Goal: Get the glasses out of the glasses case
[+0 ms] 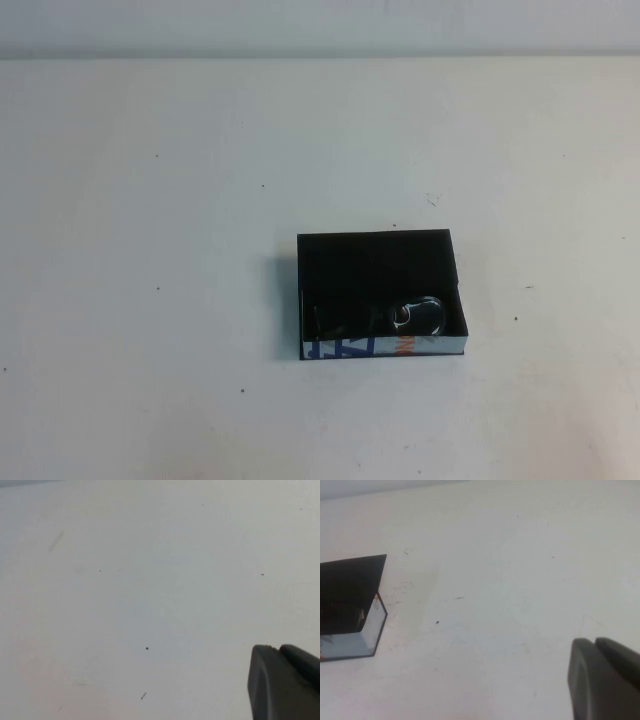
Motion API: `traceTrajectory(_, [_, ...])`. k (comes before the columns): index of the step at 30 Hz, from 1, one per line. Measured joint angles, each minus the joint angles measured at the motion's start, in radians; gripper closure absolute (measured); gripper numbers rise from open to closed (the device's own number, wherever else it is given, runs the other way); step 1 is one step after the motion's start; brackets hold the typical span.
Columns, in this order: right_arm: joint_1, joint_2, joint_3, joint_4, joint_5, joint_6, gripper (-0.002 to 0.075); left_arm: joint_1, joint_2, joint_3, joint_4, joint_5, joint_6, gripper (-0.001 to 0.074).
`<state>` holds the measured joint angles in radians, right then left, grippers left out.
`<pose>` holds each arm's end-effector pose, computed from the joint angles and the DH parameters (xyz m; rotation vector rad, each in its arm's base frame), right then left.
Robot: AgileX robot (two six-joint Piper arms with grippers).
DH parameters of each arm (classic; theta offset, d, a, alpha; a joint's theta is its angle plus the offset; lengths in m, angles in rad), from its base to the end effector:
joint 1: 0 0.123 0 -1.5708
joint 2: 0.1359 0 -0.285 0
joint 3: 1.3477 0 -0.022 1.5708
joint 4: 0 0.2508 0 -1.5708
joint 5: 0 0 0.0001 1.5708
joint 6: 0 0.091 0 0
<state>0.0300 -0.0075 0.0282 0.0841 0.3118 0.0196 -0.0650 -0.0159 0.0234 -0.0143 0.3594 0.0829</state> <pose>0.0543 0.0040 0.1760 0.0450 1.8159 0.1153 0.0526 -0.0039 0.1738 0.1279 1.8460 -0.0015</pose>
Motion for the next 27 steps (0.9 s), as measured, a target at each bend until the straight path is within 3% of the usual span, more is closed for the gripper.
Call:
traceTrajectory(9, [0.0,0.0,-0.019,0.02,0.031,0.0,0.0743,0.0,0.0,0.0,0.0,0.0,0.0,0.0739])
traceTrajectory(16, [0.0,0.0,-0.258,0.021,0.167,0.0,0.0743,0.0,0.0,0.0,0.0,0.0,0.0,0.0739])
traceTrajectory(27, [0.0,-0.006,-0.321,0.064,0.091,0.0,0.0743,0.0,0.0,0.0,0.0,0.0,0.0,0.0739])
